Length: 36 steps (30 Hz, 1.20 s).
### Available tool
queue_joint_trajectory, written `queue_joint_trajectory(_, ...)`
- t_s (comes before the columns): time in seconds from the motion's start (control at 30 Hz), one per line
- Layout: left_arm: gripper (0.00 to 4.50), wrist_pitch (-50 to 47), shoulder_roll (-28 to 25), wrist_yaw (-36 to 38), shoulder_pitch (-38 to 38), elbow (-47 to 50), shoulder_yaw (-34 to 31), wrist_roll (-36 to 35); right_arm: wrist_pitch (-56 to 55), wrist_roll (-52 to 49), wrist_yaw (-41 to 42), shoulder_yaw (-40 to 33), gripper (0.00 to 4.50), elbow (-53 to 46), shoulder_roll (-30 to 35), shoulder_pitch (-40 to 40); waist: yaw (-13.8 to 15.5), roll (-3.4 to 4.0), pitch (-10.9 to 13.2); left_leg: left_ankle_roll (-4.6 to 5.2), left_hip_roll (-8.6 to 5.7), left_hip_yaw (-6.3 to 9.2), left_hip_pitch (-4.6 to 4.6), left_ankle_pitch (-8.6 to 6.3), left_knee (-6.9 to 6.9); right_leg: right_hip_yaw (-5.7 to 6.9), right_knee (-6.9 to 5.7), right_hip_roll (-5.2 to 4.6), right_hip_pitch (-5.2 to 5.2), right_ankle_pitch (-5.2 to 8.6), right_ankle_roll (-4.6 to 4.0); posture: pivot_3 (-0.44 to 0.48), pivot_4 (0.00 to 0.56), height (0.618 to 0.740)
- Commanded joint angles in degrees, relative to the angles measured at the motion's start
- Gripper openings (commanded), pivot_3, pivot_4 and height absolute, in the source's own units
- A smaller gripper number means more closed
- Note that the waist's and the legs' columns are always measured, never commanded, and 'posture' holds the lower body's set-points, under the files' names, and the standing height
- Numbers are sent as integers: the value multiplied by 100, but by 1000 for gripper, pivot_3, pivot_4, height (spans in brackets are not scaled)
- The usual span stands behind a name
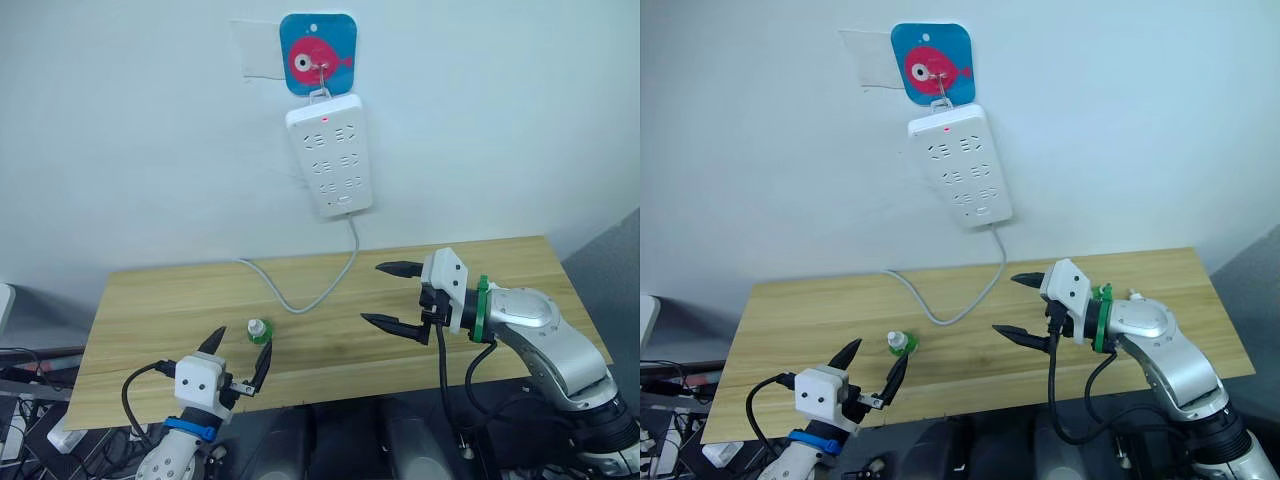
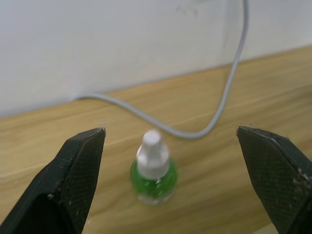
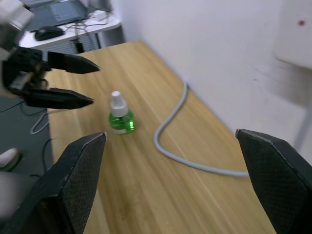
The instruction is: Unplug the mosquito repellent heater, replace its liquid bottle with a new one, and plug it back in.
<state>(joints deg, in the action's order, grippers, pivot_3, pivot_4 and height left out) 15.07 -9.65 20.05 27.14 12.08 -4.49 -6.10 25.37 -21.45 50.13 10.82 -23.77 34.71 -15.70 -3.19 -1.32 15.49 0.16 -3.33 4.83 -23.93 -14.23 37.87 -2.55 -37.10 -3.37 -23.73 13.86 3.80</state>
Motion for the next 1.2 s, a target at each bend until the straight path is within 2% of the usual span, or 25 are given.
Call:
queue_joint_trajectory(0.03,4500,424,143,-213,-72,-393,-1,105,-75,-37,197,111,4455,-107,-23,-184,7,0,1,0,0,-3,0,0,1,1,2,-3,0,0,1,-62,304,740)
queue_joint_trajectory(0.23,4500,722,328,-300,-408,-1153,69,61,-65,-91,417,163,4455,-235,54,-298,33,-2,4,-1,-1,1,-2,-1,-2,9,4,-9,-3,0,1,-66,306,740)
queue_joint_trajectory(0.3,4500,929,298,-239,-620,-1458,196,205,-172,-96,618,175,4455,-271,139,-325,35,-1,9,-1,-2,1,-2,-1,0,8,3,-9,-2,-1,1,-69,317,740)
queue_joint_trajectory(0.53,4500,1359,363,-566,-1410,-2717,60,282,-378,-214,1048,152,4455,-413,231,-422,33,-1,20,-1,-2,2,-2,-1,-4,11,2,-11,-4,-1,1,-95,324,740)
queue_joint_trajectory(0.87,4500,1879,356,-716,-2007,-3814,37,305,-18,-395,913,107,4455,-500,157,-622,14,-10,82,-1,-2,5,-3,-1,-2,6,3,-16,-4,-2,0,-105,337,740)
queue_joint_trajectory(1.2,4500,2156,352,-694,-2500,-4462,49,274,166,-434,837,59,4455,-479,159,-719,0,-13,109,-2,-4,3,-12,-1,-4,20,2,-37,-19,-5,-2,-112,339,740)
